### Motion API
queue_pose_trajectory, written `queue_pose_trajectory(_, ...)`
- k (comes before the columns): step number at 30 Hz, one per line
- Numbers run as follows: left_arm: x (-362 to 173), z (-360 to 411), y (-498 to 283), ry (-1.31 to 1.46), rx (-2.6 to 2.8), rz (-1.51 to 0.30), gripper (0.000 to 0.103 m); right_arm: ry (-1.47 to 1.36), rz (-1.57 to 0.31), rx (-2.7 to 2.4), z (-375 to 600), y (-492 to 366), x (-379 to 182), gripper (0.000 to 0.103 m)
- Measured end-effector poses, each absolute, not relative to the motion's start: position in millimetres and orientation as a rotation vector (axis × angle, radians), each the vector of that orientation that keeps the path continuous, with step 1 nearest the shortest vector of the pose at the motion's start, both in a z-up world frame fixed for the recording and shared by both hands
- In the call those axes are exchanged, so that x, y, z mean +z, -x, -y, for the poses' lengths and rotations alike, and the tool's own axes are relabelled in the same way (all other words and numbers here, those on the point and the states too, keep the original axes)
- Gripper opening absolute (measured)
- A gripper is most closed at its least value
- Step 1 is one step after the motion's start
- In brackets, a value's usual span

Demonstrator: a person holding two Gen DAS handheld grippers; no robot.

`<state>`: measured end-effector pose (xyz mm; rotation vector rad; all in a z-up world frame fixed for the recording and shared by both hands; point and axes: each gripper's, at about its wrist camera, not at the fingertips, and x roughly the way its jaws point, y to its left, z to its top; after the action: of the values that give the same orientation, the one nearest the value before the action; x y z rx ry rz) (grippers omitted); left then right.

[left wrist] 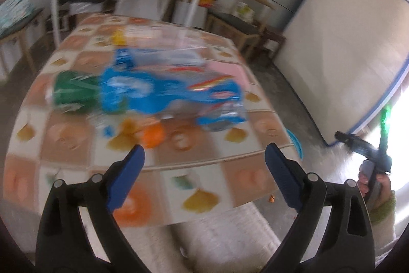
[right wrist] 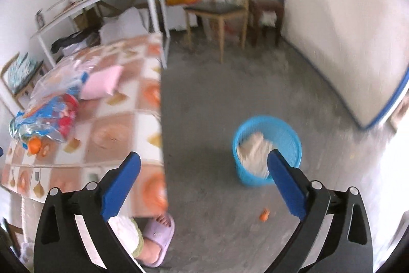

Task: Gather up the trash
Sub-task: 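Move both tools back toward the table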

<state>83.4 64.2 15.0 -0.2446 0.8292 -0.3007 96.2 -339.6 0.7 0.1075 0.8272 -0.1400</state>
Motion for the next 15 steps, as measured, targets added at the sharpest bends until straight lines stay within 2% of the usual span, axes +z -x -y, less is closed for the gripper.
queue_pose_trajectory(7,11,-120,-64,0.345,-0.24,-0.793,0.095,0.05,-0.755,-0.076,269,-124,44,0.097)
queue_pose_trajectory(15,0,-147,-66,0.402,-0.278,-0.754,0.095,-0.185,-0.757,0.144,253,-155,55,0.097)
